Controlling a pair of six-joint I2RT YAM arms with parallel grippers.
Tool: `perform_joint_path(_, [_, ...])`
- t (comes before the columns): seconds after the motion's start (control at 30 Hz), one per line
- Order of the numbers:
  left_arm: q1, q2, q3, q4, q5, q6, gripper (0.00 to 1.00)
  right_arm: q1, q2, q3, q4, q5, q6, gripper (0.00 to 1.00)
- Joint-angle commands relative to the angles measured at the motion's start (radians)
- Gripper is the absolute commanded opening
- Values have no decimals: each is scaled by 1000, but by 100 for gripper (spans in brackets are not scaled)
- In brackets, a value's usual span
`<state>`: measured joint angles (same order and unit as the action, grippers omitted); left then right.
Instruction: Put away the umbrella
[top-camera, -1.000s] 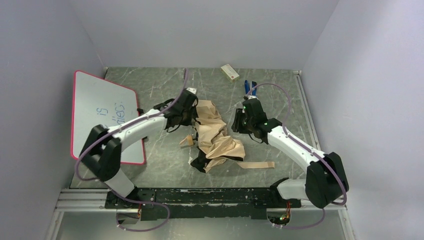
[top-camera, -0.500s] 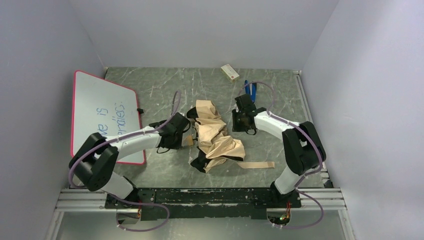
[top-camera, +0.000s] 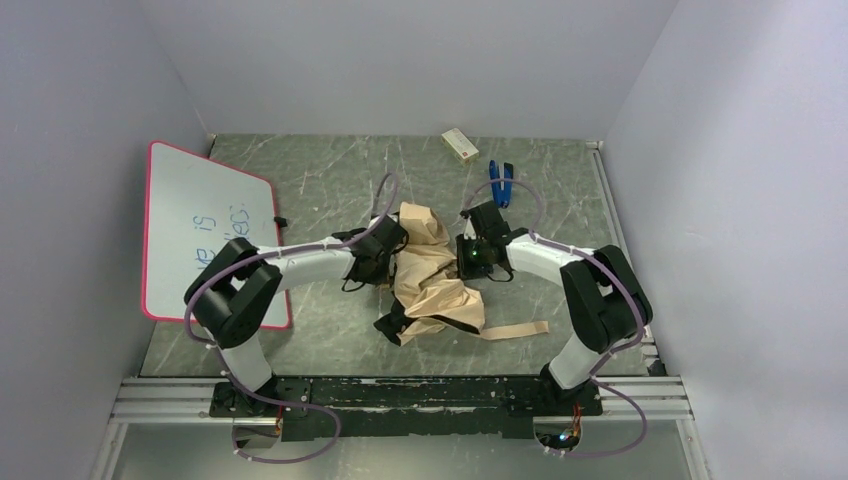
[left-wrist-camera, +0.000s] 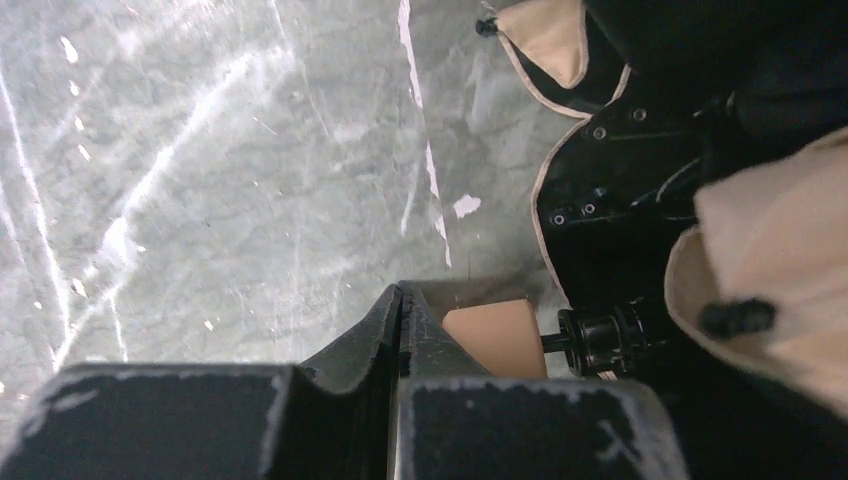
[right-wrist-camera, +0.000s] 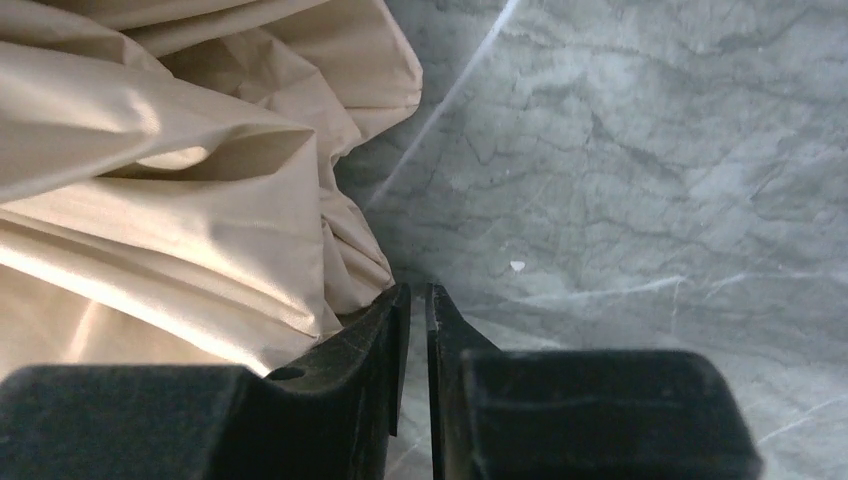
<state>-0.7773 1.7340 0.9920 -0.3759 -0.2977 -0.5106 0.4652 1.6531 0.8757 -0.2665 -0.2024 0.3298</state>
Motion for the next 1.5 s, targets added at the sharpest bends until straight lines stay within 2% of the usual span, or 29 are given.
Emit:
perform_joint_path(0.0, [-52,36,48,82,44,1,5,57,-55,-4,97,-143,72,18])
perform_joint_path(0.13, [-27,1,51,49,13,23,5,51,-103,19,22,-10,58,21])
perform_joint_path(0.33, [9,3,101,74,71,68,5,31,-69,66,79,-118,80,23])
perform_joint_path(0.43, [32,25,163,60,51,98,5,27,-25,118,100,-110,71,24])
perform_joint_path(0.5, [70,30,193,43,52,111,5,7,-7,162,67,-70,55,28])
perform_joint_path(0.57, [113,20,213,10,37,119,5,-12,-19,178,8,39,38,32])
perform_joint_path(0.67, [171,-45,190,-9,18,129,5,-51,-115,139,-52,172,15,38])
perform_joint_path(0.73, [194,-91,158,-11,34,132,5,-94,-188,93,-81,199,9,42])
perform_joint_path(0.9, [196,-189,96,-19,84,135,21,-141,-331,15,-181,192,-3,49])
perform_joint_path(1.0, [196,-261,45,15,151,164,35,-141,-403,-35,-220,119,-8,51])
perform_joint_path(1.07, [196,-303,40,37,197,208,43,-141,-449,-75,-219,48,-20,58])
perform_joint_path(1.23, [197,-334,119,75,266,346,68,-142,-532,-153,-99,-135,3,73])
perform_joint_path(1.33, [196,-298,205,76,240,392,83,-135,-519,-166,-21,-179,68,74])
perform_joint_path(1.47, [199,-266,271,92,279,418,92,-95,-495,-133,-44,-128,86,74])
